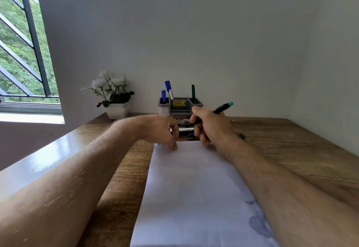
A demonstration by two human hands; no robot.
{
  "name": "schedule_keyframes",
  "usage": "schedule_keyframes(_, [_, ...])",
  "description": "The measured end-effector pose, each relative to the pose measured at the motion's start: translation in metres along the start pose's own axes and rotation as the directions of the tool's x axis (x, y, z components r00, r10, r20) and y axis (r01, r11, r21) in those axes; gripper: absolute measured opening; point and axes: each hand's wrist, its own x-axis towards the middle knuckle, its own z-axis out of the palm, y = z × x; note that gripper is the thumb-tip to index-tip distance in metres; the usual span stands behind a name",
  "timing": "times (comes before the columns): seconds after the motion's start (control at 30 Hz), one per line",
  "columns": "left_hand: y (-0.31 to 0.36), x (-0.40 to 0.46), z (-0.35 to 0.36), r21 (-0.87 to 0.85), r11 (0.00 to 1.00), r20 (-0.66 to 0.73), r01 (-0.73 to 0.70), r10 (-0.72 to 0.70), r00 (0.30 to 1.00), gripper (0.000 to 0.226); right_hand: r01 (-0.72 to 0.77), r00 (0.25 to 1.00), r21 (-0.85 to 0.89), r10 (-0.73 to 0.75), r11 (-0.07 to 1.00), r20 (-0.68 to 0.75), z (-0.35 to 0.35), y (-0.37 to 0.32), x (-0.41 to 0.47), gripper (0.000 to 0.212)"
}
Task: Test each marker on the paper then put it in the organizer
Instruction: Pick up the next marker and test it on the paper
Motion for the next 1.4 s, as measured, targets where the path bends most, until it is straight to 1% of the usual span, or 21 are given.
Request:
schedule_keyframes(0.03, [-0.001,0.002,0.002,0.001,1.0,0.035,0.027,-0.027,0.999,0.032,0.014,0.999,-0.011,-0.014,1.0,0.053,0.002,0.001,-0.001,0.025])
schedule_keyframes(0.1, [-0.002,0.005,0.006,-0.01,0.999,0.054,0.047,-0.046,0.997,0.037,0.027,0.99,-0.042,-0.021,0.999,0.137,0.005,0.003,-0.002,0.014])
schedule_keyframes(0.17, [-0.002,0.007,0.008,-0.032,0.999,0.056,0.033,-0.031,0.998,0.032,0.019,0.984,-0.088,-0.003,0.996,0.176,0.007,0.006,-0.002,0.013])
schedule_keyframes(0.27, [-0.003,0.008,0.009,-0.03,1.0,0.048,-0.004,0.005,0.999,0.02,0.027,0.978,-0.15,0.005,0.988,0.211,0.008,0.008,-0.003,0.018])
schedule_keyframes(0.37, [-0.002,0.009,0.012,-0.008,1.0,0.034,-0.028,0.028,0.999,0.017,0.082,0.968,-0.232,-0.022,0.969,0.251,0.006,0.009,-0.003,0.01])
schedule_keyframes(0.43, [-0.002,0.01,0.013,-0.015,0.999,0.018,-0.035,0.035,0.999,0.019,0.099,0.961,-0.252,-0.027,0.963,0.275,0.005,0.01,-0.002,0.01])
schedule_keyframes(0.53, [-0.001,0.008,0.012,-0.049,0.998,-0.004,-0.039,0.039,0.999,0.031,0.137,0.964,-0.325,-0.051,0.936,0.26,0.005,0.012,-0.002,0.019])
schedule_keyframes(0.63, [-0.003,0.008,0.012,-0.091,0.996,-0.006,-0.026,0.025,1.0,0.039,0.183,0.962,-0.354,-0.094,0.917,0.255,0.007,0.013,-0.002,0.019])
schedule_keyframes(0.73, [-0.005,0.009,0.013,-0.113,0.994,-0.002,-0.015,0.015,1.0,0.038,0.201,0.959,-0.362,-0.106,0.91,0.264,0.007,0.014,-0.002,0.02])
schedule_keyframes(1.0, [-0.005,0.011,0.014,-0.131,0.991,0.004,-0.002,0.002,1.0,0.036,0.232,0.954,-0.414,-0.122,0.88,0.275,0.01,0.015,-0.001,0.016])
schedule_keyframes(1.4, [-0.005,0.013,0.014,-0.118,0.993,0.023,0.009,-0.006,1.0,0.034,0.228,0.957,-0.451,-0.111,0.863,0.269,0.012,0.016,0.0,0.015])
